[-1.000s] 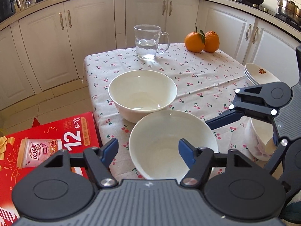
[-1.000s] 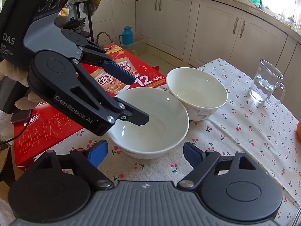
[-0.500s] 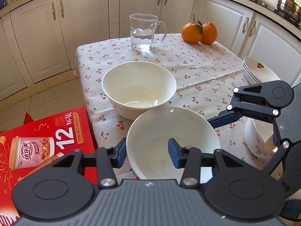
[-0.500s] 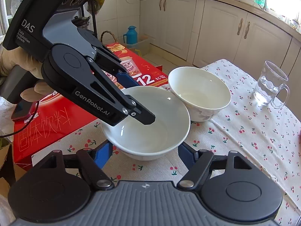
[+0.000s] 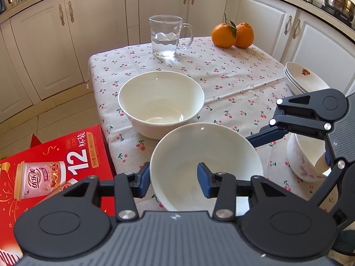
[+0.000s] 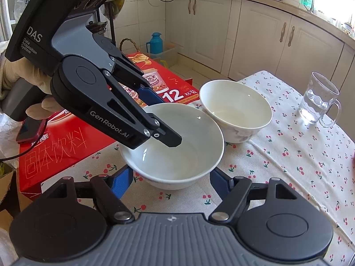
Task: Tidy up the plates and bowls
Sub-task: 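Lower the left tool's bowl into the bowl held by the right tool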
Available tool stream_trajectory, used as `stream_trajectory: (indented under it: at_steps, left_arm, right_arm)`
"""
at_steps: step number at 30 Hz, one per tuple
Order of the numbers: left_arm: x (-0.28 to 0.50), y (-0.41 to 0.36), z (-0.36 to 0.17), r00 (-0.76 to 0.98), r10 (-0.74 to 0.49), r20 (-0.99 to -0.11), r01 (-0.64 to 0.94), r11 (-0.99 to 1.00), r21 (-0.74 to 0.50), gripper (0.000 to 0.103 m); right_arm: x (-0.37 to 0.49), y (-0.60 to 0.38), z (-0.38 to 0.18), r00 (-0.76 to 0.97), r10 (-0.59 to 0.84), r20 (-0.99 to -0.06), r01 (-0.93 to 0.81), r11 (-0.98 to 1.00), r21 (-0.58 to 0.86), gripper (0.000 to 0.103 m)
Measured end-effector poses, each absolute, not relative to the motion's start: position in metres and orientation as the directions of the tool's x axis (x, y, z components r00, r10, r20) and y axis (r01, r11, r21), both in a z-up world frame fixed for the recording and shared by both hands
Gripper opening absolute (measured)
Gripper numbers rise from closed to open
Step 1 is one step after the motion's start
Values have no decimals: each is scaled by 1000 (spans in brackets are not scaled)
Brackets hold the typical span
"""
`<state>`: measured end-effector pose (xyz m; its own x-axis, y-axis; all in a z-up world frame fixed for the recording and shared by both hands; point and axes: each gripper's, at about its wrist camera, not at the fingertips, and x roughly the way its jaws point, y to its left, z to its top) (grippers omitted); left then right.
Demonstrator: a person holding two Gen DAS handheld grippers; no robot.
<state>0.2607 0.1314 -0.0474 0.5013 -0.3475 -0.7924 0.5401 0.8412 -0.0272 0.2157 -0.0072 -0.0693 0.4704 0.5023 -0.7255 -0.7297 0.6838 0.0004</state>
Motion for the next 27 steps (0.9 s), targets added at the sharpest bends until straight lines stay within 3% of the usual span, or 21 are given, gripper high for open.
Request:
stream_trajectory:
  at_steps: [27]
  left_arm:
    - [208,58,11,542,-416,-730,638,769,35,43]
  right_arm:
    - [156,-78,-24,565,496,-659,-668,744,-13,80]
